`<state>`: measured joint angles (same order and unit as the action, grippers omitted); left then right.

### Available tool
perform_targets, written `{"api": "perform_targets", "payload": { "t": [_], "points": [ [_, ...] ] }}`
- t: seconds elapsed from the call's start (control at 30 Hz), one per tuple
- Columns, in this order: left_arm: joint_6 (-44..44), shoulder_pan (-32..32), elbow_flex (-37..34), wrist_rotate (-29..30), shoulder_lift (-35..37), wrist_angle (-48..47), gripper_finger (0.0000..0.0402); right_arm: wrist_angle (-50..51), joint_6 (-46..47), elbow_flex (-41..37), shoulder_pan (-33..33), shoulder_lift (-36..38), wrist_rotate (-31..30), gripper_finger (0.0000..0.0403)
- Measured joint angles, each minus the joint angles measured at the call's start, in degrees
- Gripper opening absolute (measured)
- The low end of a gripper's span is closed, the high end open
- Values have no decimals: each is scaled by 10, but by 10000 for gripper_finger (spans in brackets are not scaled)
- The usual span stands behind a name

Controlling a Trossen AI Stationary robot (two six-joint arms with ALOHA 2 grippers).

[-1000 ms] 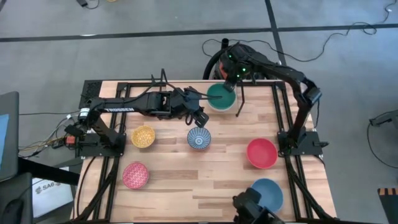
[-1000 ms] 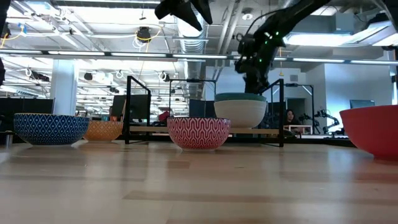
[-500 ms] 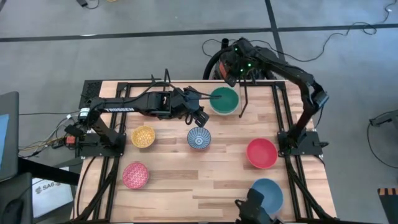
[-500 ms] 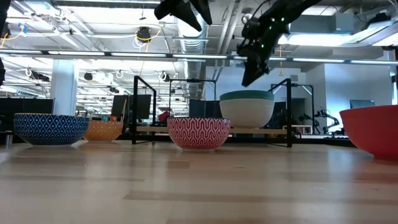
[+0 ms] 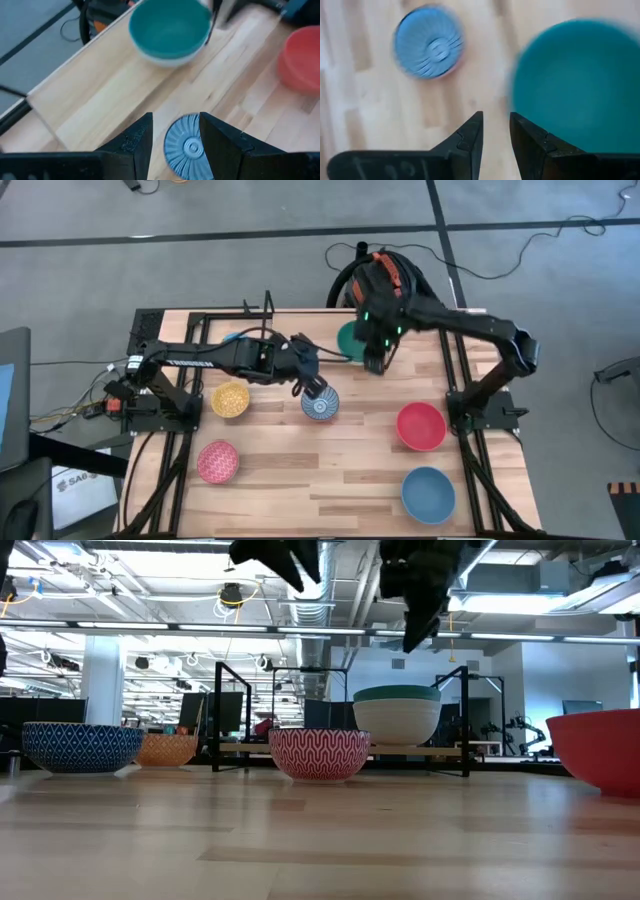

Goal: Place and stack bowls onto a shelf
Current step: Stack the big green bowl on the big gray bowl on the shelf

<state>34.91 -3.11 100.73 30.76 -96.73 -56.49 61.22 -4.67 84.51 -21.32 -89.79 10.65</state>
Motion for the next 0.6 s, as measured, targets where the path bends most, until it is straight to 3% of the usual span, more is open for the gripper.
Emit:
{"api": "perform_targets", "payload": {
  "t": [0.27,0.43,0.6],
  "points": [
    [11,0,0,-3,1,-36,145,-120,98,-157,137,30,-60,116],
    [9,1,0,-4,1,-36,145,-173,108,-205,134,14,-149,108],
    [12,2,0,-8,1,-44,145,-194,71,-208,92,-6,-167,108]
  ]
}}
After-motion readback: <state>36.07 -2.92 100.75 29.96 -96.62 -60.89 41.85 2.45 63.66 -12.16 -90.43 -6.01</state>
